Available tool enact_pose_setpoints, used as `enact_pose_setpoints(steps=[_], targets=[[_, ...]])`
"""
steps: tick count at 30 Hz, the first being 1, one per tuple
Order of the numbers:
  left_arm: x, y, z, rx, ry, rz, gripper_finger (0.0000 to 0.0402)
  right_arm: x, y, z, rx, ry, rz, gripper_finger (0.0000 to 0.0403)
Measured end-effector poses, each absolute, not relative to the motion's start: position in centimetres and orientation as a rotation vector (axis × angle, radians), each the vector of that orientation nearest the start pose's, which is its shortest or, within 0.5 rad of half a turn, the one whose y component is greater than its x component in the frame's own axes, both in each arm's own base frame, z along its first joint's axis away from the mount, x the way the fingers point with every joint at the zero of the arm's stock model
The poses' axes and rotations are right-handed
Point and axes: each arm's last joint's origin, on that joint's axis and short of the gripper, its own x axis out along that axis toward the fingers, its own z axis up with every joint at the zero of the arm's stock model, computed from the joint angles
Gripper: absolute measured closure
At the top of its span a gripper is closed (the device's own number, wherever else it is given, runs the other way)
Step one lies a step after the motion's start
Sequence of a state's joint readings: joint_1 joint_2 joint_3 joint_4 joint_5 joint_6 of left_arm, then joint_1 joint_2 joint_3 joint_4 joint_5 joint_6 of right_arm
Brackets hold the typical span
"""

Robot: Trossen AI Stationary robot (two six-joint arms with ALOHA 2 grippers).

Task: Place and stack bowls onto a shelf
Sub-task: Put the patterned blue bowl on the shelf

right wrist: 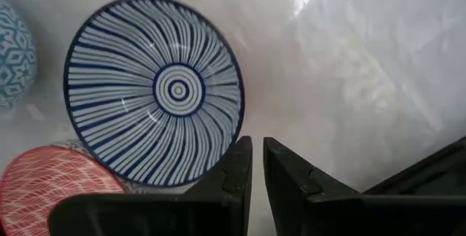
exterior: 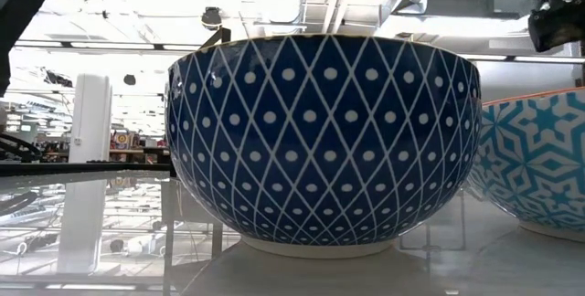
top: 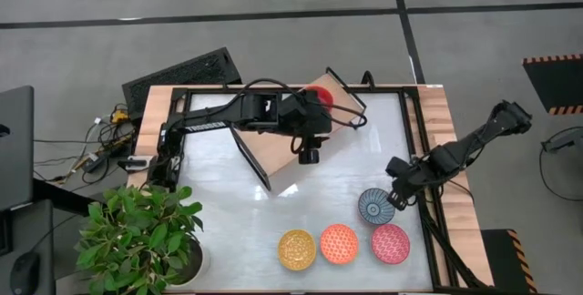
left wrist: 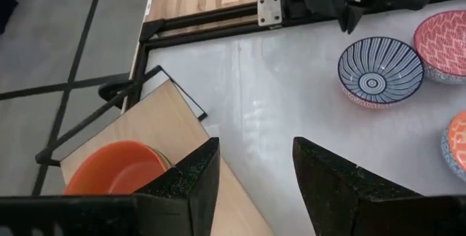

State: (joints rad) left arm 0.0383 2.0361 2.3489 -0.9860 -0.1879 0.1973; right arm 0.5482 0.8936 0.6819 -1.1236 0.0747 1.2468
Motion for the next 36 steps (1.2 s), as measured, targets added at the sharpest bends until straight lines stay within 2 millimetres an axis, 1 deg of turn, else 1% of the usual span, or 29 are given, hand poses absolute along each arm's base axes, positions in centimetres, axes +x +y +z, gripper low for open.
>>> enact_pose_setpoints(steps=[4, 11, 17, 22, 26, 36], targets=[[42.7, 2.2, 41.1, 0.228, 0.704, 0.154, 0.0242, 11.2, 7.7, 21.6, 0.635, 1.333, -0.47, 0.0348], [42.6, 2.2, 41.0, 0.227, 0.721, 0.153, 0.0242, 11.8, 9.2, 19.9, 0.607, 1.443, -0.577, 0.0349], [42.6, 2.2, 40.9, 0.267, 0.728, 0.134, 0.0242, 13.0, 10.1, 19.3, 0.671, 1.415, -0.553, 0.035], [42.4, 2.2, 40.7, 0.29, 0.756, 0.119, 0.0242, 13.9, 9.8, 19.4, 0.73, 1.373, -0.537, 0.035], [42.2, 2.2, 40.5, 0.315, 0.793, 0.1, 0.0242, 15.0, 9.4, 19.5, 0.726, 1.319, -0.458, 0.035], [41.8, 2.1, 40.1, 0.336, 0.85, 0.069, 0.0242, 18.2, 7.2, 20.2, 0.726, 1.139, -0.317, 0.035]])
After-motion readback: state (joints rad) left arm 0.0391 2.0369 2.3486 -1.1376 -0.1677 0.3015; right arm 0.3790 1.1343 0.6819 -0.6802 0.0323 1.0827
